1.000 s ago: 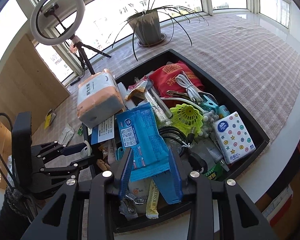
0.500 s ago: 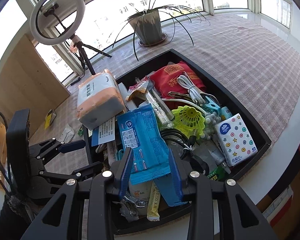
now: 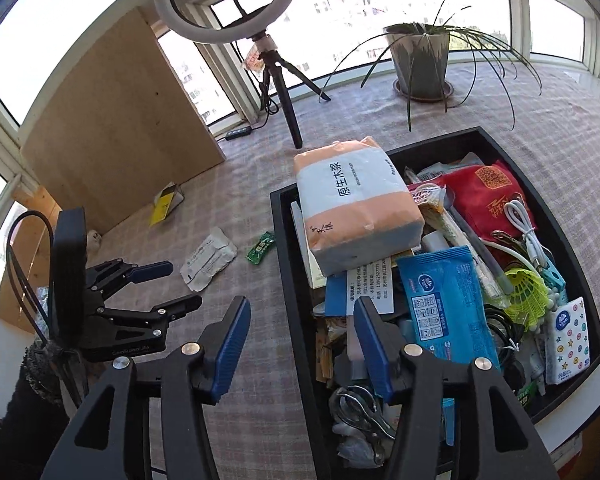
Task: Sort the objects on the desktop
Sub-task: 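Grasp the white paper packet on the table with the right tool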
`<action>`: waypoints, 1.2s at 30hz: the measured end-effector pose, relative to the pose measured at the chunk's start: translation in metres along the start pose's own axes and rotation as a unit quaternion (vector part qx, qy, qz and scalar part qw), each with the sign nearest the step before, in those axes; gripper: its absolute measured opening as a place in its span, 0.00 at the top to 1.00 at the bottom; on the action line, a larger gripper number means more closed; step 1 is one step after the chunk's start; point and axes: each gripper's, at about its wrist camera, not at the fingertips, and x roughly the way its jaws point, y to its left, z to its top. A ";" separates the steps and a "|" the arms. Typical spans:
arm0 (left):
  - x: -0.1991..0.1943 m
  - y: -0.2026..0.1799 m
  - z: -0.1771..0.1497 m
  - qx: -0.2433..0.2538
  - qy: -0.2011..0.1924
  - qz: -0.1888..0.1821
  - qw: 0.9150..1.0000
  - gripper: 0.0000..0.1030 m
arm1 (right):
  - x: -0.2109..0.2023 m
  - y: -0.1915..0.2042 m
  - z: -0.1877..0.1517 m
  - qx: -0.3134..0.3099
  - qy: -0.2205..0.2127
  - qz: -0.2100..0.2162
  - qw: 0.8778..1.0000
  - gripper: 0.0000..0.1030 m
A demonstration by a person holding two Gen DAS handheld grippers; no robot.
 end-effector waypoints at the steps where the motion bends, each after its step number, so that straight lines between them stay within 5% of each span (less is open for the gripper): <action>1: 0.001 0.012 -0.002 -0.005 -0.001 0.001 1.000 0.32 | 0.007 0.010 0.004 -0.005 0.005 0.012 1.000 0.47; 11: 0.036 0.064 0.003 -0.021 0.018 0.001 1.000 0.31 | 0.128 0.077 0.034 0.009 0.113 0.085 0.990 0.47; 19: 0.063 0.069 0.007 -0.011 0.028 -0.014 0.999 0.23 | 0.205 0.074 0.039 0.056 0.180 0.072 0.979 0.47; 30: 0.078 0.051 -0.005 -0.011 0.034 -0.081 0.996 0.24 | 0.238 0.081 0.044 0.054 0.216 0.064 0.973 0.46; 36: 0.067 0.061 0.000 -0.019 0.011 -0.042 0.999 0.23 | 0.242 0.087 0.049 0.045 0.214 0.072 0.973 0.46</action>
